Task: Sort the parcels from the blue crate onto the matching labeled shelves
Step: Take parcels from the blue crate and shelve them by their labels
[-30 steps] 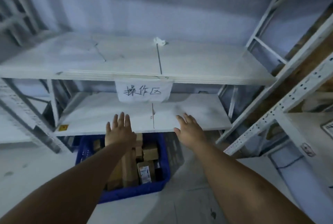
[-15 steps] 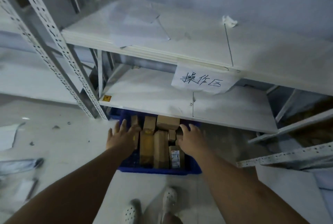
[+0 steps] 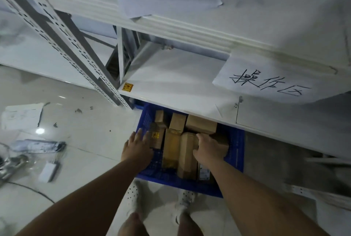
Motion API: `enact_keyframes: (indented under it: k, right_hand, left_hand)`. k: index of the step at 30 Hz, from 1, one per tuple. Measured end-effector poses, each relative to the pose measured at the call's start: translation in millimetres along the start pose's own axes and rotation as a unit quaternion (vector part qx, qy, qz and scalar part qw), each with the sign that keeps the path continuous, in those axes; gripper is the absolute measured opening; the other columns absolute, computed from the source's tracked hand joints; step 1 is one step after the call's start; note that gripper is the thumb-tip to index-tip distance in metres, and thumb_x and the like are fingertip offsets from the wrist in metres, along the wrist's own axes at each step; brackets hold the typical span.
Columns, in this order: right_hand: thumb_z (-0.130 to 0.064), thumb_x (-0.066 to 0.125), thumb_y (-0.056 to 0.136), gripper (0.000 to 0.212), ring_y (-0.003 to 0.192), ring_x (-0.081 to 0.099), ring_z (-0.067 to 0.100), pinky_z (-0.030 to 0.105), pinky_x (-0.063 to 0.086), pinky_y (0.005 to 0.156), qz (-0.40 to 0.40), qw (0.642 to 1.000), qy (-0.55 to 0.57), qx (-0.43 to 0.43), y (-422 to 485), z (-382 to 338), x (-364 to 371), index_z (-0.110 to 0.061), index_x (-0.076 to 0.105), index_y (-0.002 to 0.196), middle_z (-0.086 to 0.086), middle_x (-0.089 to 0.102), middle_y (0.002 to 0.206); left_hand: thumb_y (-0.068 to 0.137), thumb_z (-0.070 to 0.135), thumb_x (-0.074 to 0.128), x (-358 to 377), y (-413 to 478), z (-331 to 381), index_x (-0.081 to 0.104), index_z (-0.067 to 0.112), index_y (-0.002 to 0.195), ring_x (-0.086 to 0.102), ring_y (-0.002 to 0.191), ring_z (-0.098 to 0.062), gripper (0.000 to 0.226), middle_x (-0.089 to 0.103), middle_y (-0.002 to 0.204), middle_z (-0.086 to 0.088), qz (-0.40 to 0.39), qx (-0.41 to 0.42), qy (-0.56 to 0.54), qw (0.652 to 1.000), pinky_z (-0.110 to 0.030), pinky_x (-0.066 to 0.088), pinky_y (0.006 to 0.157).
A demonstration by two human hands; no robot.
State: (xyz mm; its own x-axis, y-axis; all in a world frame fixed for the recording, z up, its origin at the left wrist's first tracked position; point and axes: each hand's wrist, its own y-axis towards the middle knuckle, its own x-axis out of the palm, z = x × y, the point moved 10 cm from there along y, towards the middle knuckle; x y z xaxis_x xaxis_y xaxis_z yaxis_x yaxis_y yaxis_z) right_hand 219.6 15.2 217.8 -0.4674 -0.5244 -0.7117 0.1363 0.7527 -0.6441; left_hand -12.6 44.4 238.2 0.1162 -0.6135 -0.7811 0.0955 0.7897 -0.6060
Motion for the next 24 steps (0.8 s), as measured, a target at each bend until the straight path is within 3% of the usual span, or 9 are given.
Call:
enact_keyframes:
  k: [4,7,12,15,18,21,24]
  right_hand:
    - [-0.024,0.054,0.095,0.065,0.127,0.045,0.024,0.038,0.045,0.100,-0.001,1.000,0.008,0.019,43.5,5.9,33.2,-0.029,0.022,0.151,0.003,0.039,0.147]
    - [-0.028,0.052,0.097,0.064,0.137,0.034,0.024,0.034,0.037,0.106,0.010,1.000,-0.007,0.024,74.3,7.4,57.8,-0.030,0.019,0.152,0.003,0.029,0.154]
    - [-0.041,0.047,0.099,0.063,0.147,0.013,0.030,0.041,0.028,0.113,-0.011,0.999,-0.031,0.029,133.4,-1.1,106.6,-0.034,0.015,0.152,0.007,0.006,0.161]
    - [-0.038,0.047,0.098,0.065,0.146,0.015,0.031,0.043,0.029,0.112,-0.012,0.999,-0.045,0.027,175.5,-8.0,137.5,-0.035,0.012,0.153,0.008,0.007,0.161]
    - [-0.029,0.050,0.097,0.071,0.142,0.024,0.032,0.044,0.033,0.109,-0.001,0.997,-0.074,0.031,216.6,-9.1,156.1,-0.034,0.008,0.153,0.010,0.010,0.160]
    - [-0.029,0.051,0.097,0.074,0.144,0.019,0.033,0.049,0.024,0.114,0.009,0.996,-0.044,0.074,249.0,-5.3,168.3,-0.035,0.004,0.154,0.010,0.007,0.161]
    - [-0.043,0.059,0.092,0.079,0.143,0.020,0.034,0.051,0.032,0.110,0.039,0.991,0.038,0.123,282.7,3.3,177.3,-0.033,0.009,0.153,0.011,0.008,0.159]
  left_hand:
    - [0.094,0.026,0.047,32.6,53.3,1.4,0.018,0.024,0.150,0.014,0.145,-0.029,0.063,0.009,0.160,-0.005,-0.028,0.012,-0.051,0.998,-0.046,0.029,0.113]
    - [0.094,0.022,0.045,65.6,96.9,-8.5,0.026,0.025,0.148,0.022,0.141,-0.031,0.057,0.017,0.156,-0.005,-0.045,0.003,-0.112,0.993,-0.047,0.036,0.107]
    - [0.094,0.018,0.043,105.3,164.0,-32.6,0.033,0.028,0.145,0.029,0.137,-0.035,0.053,0.024,0.152,-0.010,-0.059,-0.005,-0.183,0.981,-0.047,0.033,0.109]
    - [0.083,0.020,0.053,129.6,210.2,-59.3,0.045,0.032,0.134,0.052,0.118,-0.031,0.053,0.047,0.136,-0.009,-0.046,-0.041,-0.251,0.966,-0.048,0.048,0.096]
    - [0.083,0.016,0.051,160.5,242.4,-72.7,0.052,0.019,0.118,0.064,0.092,-0.029,0.035,0.063,0.106,-0.008,-0.063,-0.081,-0.354,0.930,-0.047,0.056,0.079]
    - [0.091,0.013,0.049,180.2,261.1,-66.1,0.045,0.022,0.127,0.059,0.096,-0.024,0.038,0.059,0.113,-0.004,-0.053,-0.047,-0.312,0.947,-0.036,0.048,0.080]
    - [0.089,0.019,0.050,199.6,279.3,-61.2,0.040,0.026,0.138,0.054,0.111,-0.032,0.050,0.050,0.130,-0.011,-0.050,-0.014,-0.249,0.967,-0.042,0.048,0.088]
